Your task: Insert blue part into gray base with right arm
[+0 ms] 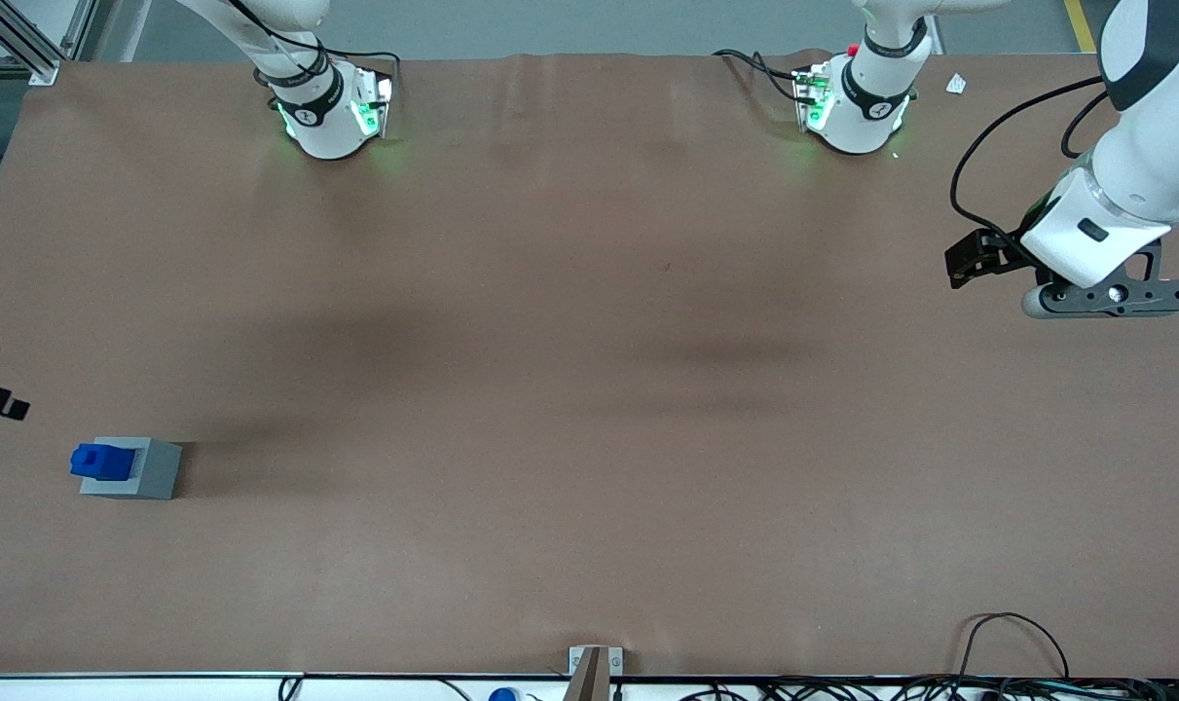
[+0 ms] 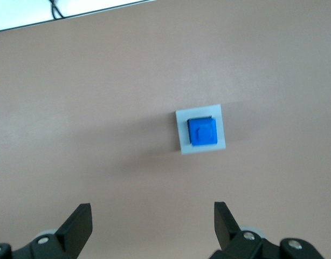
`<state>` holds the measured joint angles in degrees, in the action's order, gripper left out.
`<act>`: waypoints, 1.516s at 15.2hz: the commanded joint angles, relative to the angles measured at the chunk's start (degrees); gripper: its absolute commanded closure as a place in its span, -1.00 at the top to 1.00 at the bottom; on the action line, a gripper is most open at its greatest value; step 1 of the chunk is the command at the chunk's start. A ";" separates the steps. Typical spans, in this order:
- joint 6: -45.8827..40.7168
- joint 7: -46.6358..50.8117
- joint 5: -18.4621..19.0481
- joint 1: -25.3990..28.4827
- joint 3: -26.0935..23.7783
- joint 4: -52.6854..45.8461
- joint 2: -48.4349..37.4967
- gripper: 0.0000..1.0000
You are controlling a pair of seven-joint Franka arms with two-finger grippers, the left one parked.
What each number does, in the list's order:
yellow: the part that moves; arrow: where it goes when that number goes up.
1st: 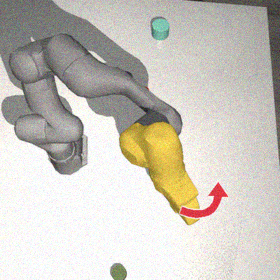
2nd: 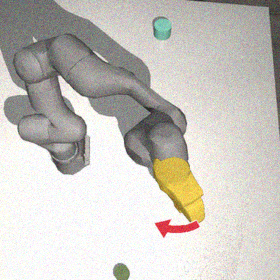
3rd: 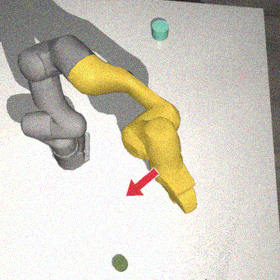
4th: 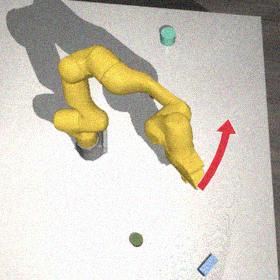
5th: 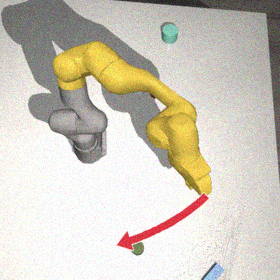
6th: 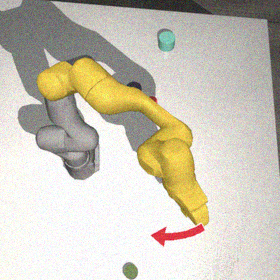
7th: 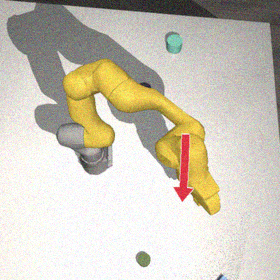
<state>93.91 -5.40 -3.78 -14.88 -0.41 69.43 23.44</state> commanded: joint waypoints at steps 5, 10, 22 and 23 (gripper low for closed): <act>-12.15 11.01 0.79 7.75 -0.03 5.71 -17.27 1.00; -16.12 12.61 1.93 10.84 -0.11 10.88 -27.20 1.00; -6.64 12.26 4.65 10.92 -1.52 22.51 -33.48 1.00; -6.63 12.08 4.83 11.01 -1.52 21.89 -32.77 1.00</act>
<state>86.23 6.34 -0.09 -4.48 -1.86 91.83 -10.86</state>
